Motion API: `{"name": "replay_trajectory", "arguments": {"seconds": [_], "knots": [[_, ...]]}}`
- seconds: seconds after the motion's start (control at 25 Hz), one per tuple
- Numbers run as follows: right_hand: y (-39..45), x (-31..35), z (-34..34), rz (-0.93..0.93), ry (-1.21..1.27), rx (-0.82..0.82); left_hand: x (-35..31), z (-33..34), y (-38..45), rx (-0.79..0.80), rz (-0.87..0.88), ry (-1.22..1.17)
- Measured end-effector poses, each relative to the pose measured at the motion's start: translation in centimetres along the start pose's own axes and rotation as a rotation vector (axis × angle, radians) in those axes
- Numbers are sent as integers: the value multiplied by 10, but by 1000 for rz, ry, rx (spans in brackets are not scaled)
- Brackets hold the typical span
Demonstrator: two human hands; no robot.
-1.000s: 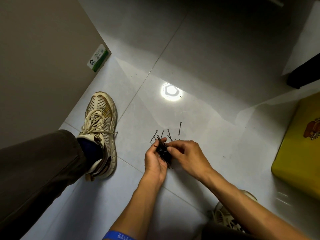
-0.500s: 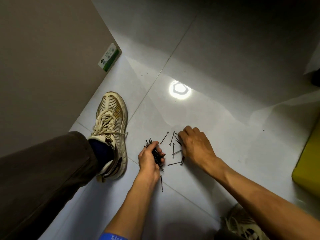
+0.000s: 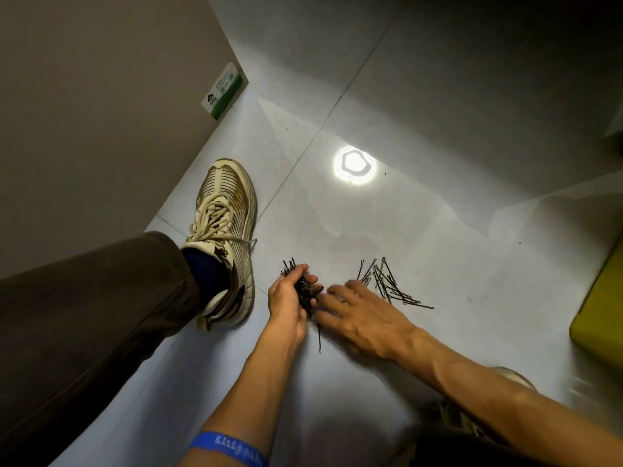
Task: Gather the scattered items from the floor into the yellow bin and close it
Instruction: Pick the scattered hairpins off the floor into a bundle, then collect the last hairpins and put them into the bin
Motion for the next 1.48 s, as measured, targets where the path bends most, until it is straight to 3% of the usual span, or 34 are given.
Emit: {"name": "replay_trajectory", "arguments": {"seconds": [0.12, 0.28, 0.4, 0.56, 0.6, 0.68, 0.76, 0.84, 0.92, 0.96, 1.04, 1.16, 1.48], "knots": [[-5, 20, 16, -156, 6, 101, 1, -12, 1, 4, -1, 6], [-16, 3, 14, 38, -106, -35, -6, -19, 9, 21, 0, 1], [-26, -4, 10, 257, -74, -131, -2, -14, 8, 71, -8, 16], [-41, -19, 1, 900, 102, -211, 1, -11, 6, 89, 16, 31], [-40, -21, 1, 963, 100, -176, 0, -14, 6, 74, 26, 27], [-34, -20, 2, 883, 79, -115, 1, -23, 3, 43, 27, 28], [-25, -16, 2, 706, 8, -207, 1, -31, -2, 25, 15, 24], [-14, -4, 7, 364, -28, -274, -2, -39, -5, 18, 11, -18], [-2, 17, 22, -76, -42, -57, -7, -47, -5, 8, 29, -48], [0, 25, 30, -190, -61, 75, -8, -51, -3, 4, 34, -47], [-3, 28, 37, -140, -103, 155, -7, -54, -2, 9, 32, -35], [-5, 20, 29, 82, -220, 73, -4, -53, 1, 25, 16, -30], [10, 1, 8, 185, -116, 6, 4, -52, 7, 9, 35, 38]]}}
Point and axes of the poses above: each hand's wrist, its own y-axis towards the middle knuckle, its own z-axis out of the palm, x = y × z, the point moved 1 cm from there along y, towards the middle knuckle, and after that the axes turned 3 degrees about y, right-handed, at the moved point
